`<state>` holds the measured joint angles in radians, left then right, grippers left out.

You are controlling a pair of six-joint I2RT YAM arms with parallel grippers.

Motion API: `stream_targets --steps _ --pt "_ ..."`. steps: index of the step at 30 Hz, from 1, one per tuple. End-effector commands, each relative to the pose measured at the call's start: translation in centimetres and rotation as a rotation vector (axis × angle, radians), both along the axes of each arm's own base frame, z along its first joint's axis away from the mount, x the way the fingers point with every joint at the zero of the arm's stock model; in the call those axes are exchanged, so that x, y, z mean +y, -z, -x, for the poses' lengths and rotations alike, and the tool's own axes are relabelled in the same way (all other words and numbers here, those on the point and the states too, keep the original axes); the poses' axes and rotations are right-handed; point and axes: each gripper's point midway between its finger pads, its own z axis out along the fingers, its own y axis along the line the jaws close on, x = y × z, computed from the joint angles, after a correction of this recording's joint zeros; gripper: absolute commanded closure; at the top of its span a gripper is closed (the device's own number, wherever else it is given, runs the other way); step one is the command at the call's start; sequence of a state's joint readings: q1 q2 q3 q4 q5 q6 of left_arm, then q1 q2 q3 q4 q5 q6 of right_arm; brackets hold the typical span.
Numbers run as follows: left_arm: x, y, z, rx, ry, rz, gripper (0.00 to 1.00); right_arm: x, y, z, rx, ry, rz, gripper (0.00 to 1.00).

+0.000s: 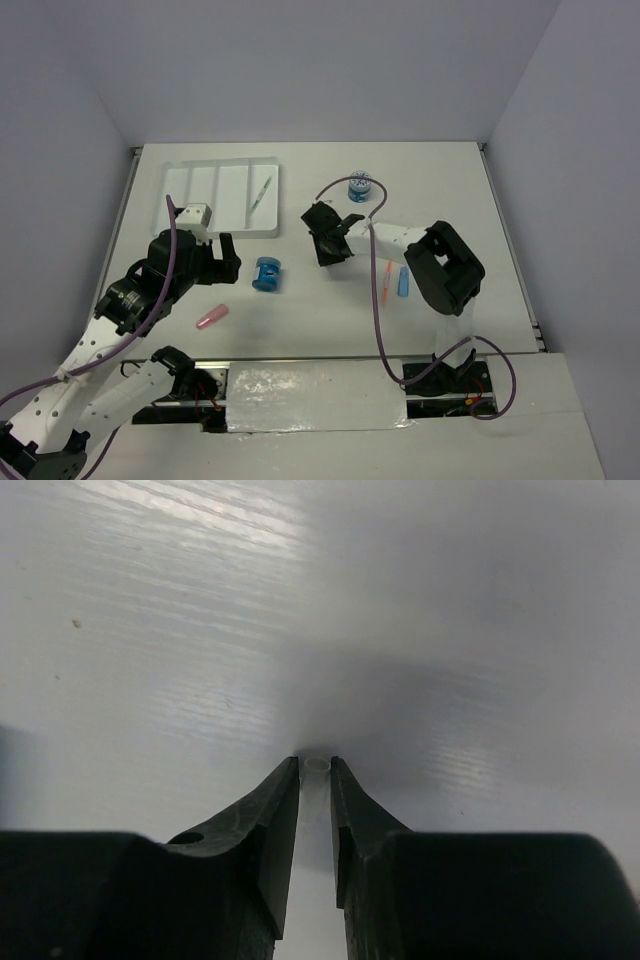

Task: Sort the stationery into containers
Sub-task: Pick up the pen cap from the center of the board.

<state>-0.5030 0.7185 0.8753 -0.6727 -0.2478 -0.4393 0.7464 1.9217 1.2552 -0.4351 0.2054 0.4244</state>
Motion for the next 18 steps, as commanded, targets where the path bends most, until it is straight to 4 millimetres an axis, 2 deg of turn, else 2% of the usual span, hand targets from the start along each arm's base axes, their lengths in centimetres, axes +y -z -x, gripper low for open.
stream_targets --steps 1,7,9,11,18 --pt "-0.5 -0.8 -0.4 -0.037 0.030 0.000 0.01 -1.4 -1.9 0.1 -0.049 0.115 -0.012 0.74" --pt "-0.4 -0.9 -0.4 -0.042 0.029 0.001 0.01 -1.4 -0.6 0.9 -0.015 0.117 -0.009 0.76" --pt "-0.4 -1.0 -0.4 -0.046 0.027 0.004 0.01 -2.0 0.0 1.1 -0.013 0.178 -0.006 0.91" --pt "-0.4 -1.0 -0.4 -0.046 0.027 0.004 0.01 -2.1 -0.2 0.9 -0.036 0.256 -0.042 0.98" --pt "-0.3 -1.1 -0.3 -0.052 0.025 0.006 0.01 -2.6 -0.4 0.3 -0.079 0.444 -0.111 0.99"
